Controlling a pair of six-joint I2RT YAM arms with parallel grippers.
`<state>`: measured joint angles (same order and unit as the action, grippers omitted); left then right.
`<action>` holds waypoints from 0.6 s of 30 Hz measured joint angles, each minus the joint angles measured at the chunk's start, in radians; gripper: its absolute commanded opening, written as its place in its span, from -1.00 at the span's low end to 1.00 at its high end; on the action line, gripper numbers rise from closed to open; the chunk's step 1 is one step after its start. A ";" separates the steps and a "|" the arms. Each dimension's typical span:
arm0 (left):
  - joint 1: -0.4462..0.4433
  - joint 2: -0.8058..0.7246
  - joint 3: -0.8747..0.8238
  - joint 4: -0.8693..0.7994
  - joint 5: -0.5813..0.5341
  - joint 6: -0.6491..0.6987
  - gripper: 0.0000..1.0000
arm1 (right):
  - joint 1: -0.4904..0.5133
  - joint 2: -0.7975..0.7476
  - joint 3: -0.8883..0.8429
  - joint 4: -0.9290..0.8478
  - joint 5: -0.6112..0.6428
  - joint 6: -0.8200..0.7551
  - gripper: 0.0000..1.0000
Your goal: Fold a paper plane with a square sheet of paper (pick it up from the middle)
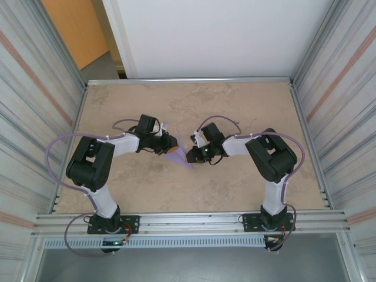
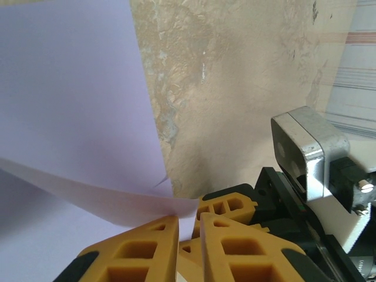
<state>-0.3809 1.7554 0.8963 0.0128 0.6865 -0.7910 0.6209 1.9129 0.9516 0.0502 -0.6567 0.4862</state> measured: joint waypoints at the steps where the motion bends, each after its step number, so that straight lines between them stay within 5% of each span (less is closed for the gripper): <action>1: 0.000 0.000 -0.006 0.008 0.002 0.000 -0.70 | -0.001 0.001 0.000 0.000 -0.001 0.000 -0.69; 18: 0.000 0.079 0.002 0.056 0.013 -0.002 -0.78 | -0.013 0.016 0.015 -0.015 -0.045 0.004 -0.63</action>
<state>-0.3805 1.8339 0.8978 0.0685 0.6994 -0.7933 0.6075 1.9289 0.9668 0.0349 -0.7013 0.4900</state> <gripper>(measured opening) 0.112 0.181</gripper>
